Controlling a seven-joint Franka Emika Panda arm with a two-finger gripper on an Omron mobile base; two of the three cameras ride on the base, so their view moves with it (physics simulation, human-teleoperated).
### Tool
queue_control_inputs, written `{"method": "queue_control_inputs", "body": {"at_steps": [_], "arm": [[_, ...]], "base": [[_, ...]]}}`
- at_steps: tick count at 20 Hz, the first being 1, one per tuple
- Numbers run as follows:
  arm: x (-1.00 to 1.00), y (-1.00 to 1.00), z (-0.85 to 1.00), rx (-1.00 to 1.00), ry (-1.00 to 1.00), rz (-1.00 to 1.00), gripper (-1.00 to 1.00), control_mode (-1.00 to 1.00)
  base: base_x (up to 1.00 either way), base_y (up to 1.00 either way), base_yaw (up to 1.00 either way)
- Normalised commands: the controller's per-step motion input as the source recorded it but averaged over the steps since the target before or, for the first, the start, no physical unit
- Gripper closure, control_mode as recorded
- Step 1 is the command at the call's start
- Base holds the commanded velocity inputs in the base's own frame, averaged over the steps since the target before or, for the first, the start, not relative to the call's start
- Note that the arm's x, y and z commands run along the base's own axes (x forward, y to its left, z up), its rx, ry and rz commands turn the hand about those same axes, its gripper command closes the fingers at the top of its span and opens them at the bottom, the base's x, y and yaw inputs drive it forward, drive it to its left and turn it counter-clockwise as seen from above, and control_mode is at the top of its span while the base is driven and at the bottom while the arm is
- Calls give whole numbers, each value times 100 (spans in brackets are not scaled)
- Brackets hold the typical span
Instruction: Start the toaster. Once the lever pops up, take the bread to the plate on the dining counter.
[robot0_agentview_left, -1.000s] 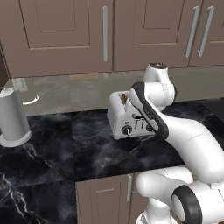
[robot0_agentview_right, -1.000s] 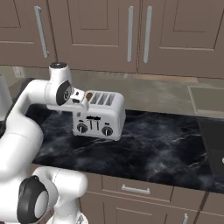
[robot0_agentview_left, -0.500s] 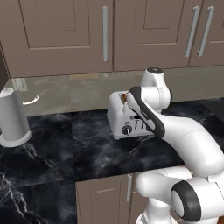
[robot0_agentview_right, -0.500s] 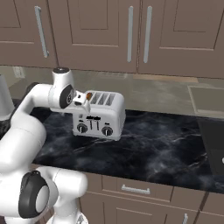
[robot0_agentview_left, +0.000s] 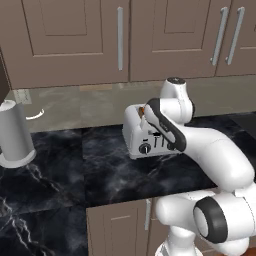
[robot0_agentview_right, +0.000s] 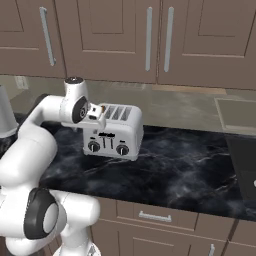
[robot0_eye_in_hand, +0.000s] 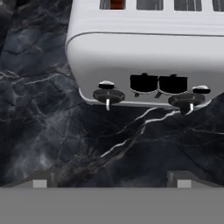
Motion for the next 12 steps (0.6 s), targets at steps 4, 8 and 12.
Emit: {"method": "queue_control_inputs", "body": {"at_steps": [4,8,12], "arm": [[12,0,-9,0,0,0,-100,-100],[11,0,-17,0,0,0,-100,-100],[11,0,-20,0,0,0,-100,-100]], "base": [[0,0,0],[0,0,0],[0,0,0]]}}
